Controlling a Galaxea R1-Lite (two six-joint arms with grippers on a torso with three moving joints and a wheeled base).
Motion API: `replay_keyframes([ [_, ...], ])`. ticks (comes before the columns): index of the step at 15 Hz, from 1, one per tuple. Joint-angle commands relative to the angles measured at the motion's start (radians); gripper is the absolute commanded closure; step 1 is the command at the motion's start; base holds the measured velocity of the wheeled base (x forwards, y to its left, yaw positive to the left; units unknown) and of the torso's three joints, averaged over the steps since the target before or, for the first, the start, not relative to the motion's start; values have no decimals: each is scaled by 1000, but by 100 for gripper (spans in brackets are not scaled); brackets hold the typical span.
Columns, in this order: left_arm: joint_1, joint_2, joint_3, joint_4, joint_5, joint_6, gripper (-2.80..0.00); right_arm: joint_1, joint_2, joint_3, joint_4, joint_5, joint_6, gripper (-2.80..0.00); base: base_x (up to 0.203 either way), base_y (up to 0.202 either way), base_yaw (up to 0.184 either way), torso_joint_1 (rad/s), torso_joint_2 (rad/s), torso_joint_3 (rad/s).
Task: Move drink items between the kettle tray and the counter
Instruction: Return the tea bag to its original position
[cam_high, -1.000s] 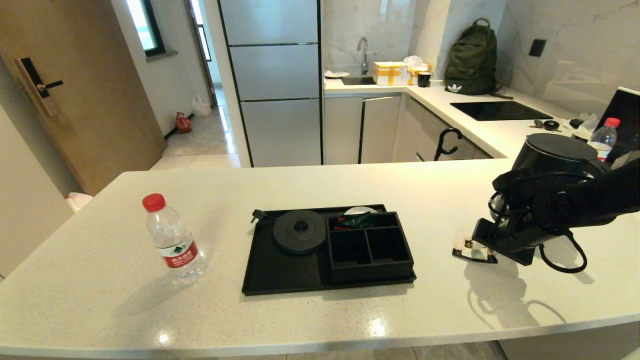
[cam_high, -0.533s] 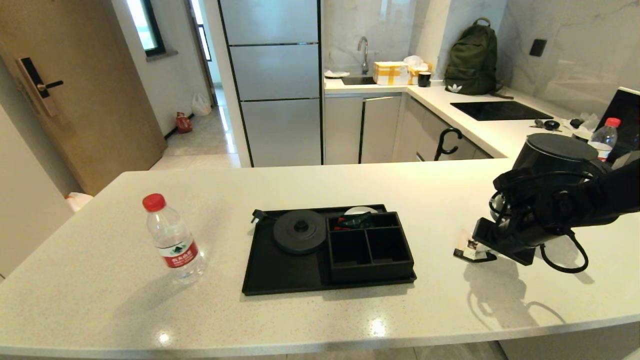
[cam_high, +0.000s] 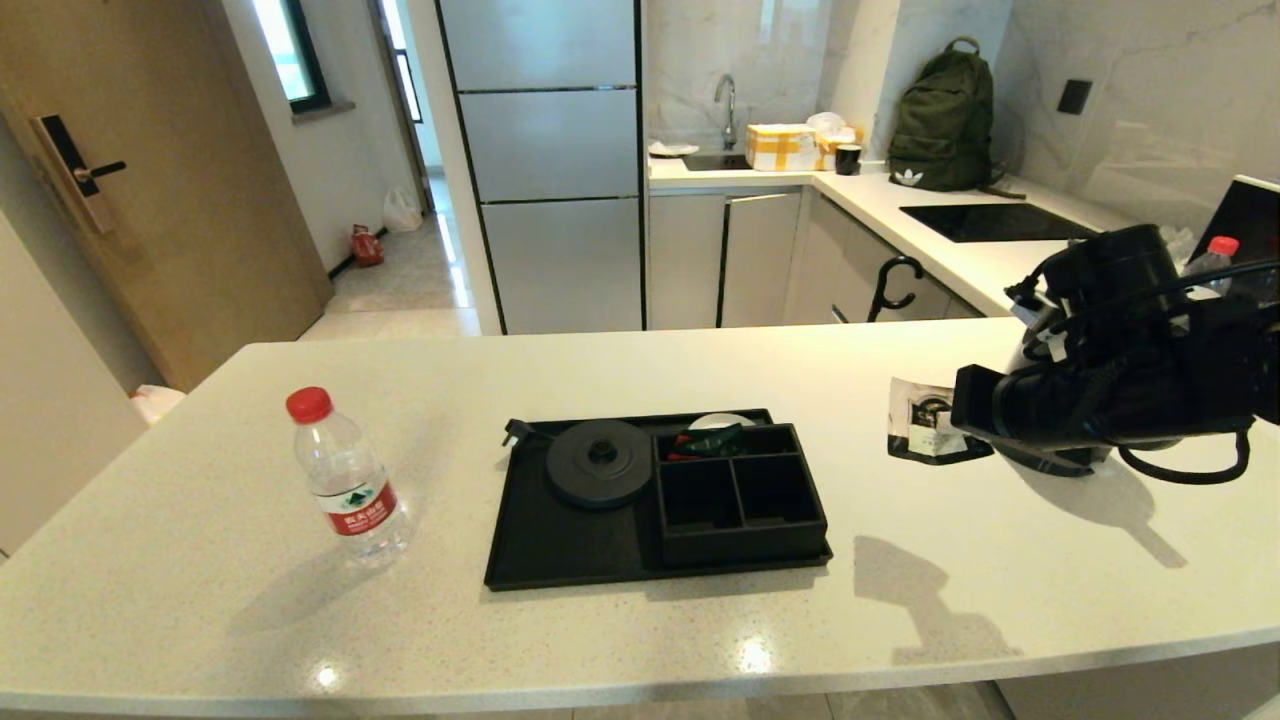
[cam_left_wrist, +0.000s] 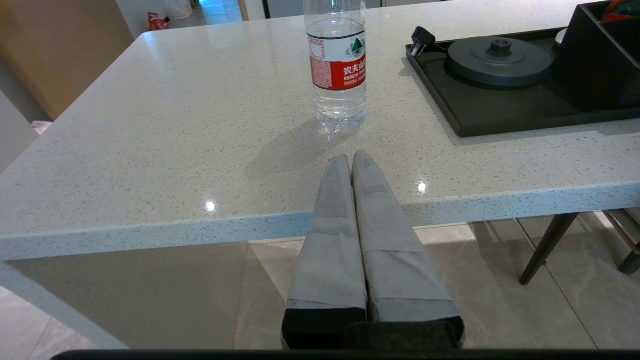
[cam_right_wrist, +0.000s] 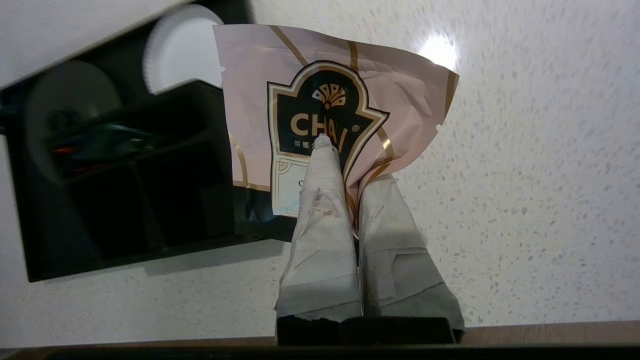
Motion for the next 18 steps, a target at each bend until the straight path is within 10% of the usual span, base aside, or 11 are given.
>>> replay_keyframes([
  [1, -1, 0, 0, 1, 0, 0, 0, 93, -122, 40, -43, -73, -7, 0, 0, 0, 0, 0, 0, 0],
  [8, 1, 0, 0, 1, 0, 0, 0, 435, 51, 371, -957, -648, -313, 0, 0, 0, 0, 0, 0, 0],
  [12, -1, 0, 0, 1, 0, 0, 0, 501, 361, 469, -1491, -745, -454, 0, 0, 0, 0, 0, 0, 0],
  [18, -1, 1, 0, 1, 0, 0, 0, 555, 409, 470, -1563, -762, -481, 0, 0, 0, 0, 0, 0, 0],
])
